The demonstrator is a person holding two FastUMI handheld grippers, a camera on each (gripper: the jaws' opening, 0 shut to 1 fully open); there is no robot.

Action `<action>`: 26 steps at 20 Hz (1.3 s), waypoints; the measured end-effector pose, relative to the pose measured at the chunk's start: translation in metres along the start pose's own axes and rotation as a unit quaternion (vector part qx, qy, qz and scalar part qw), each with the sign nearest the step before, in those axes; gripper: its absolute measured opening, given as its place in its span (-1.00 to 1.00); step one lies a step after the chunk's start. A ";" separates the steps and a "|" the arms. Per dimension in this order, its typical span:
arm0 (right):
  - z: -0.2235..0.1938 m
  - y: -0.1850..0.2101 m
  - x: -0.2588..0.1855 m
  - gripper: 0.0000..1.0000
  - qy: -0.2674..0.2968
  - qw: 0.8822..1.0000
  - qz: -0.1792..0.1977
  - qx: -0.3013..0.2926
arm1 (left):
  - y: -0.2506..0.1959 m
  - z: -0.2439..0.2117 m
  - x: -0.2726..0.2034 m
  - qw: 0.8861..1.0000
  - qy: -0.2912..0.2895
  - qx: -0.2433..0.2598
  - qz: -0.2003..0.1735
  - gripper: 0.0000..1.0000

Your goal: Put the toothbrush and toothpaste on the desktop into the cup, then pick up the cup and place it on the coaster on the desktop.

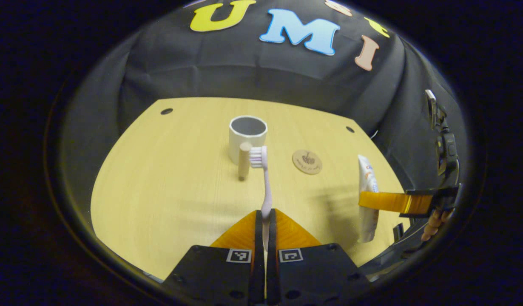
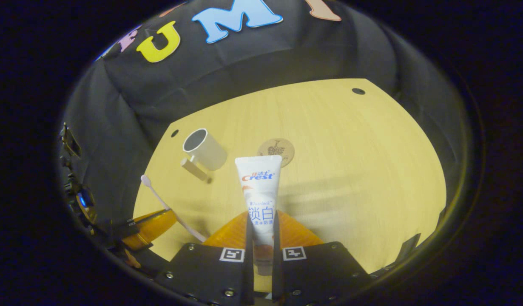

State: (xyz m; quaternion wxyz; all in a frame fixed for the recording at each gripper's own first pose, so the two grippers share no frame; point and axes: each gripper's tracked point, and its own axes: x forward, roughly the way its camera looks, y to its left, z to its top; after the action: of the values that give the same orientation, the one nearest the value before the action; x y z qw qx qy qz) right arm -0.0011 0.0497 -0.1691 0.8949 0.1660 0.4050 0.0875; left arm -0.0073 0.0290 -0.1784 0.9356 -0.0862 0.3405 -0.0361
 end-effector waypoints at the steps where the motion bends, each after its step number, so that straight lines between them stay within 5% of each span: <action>1: 0.001 0.002 -0.001 -0.64 -0.003 1.000 0.002 -0.002 | -0.004 0.012 -0.003 1.000 -0.020 0.004 -0.004 -0.85; 4: 0.008 0.004 -0.006 -0.64 -0.013 1.000 0.005 -0.007 | -0.009 0.043 -0.015 0.998 -0.062 0.020 -0.007 -0.74; 5: 0.010 0.004 -0.007 -0.64 -0.016 1.000 0.006 -0.010 | -0.009 0.054 -0.017 0.997 -0.075 0.026 -0.006 -0.86; 10: 0.029 0.005 -0.014 -0.64 -0.041 0.999 0.005 -0.024 | -0.012 0.123 -0.024 0.985 -0.165 0.042 -0.014 -0.86; 19: 0.037 -0.007 -0.002 -0.65 -0.033 0.998 -0.018 -0.043 | 0.020 0.231 0.032 0.957 -0.287 0.027 -0.005 -0.87; 25: 0.047 -0.002 0.013 -0.65 -0.029 0.998 -0.013 -0.051 | 0.038 0.219 0.095 0.971 -0.240 0.018 0.004 -0.88; 26: 0.051 0.002 0.014 -0.58 -0.033 0.998 -0.010 -0.059 | 0.043 0.212 0.105 0.973 -0.229 0.016 0.008 -0.75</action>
State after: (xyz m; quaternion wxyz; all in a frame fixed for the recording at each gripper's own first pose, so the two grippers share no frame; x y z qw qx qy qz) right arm 0.0461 0.0444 -0.1466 0.9168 0.1113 0.3710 0.0970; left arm 0.2102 0.0865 -0.0929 0.9903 -0.0745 0.1168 -0.0137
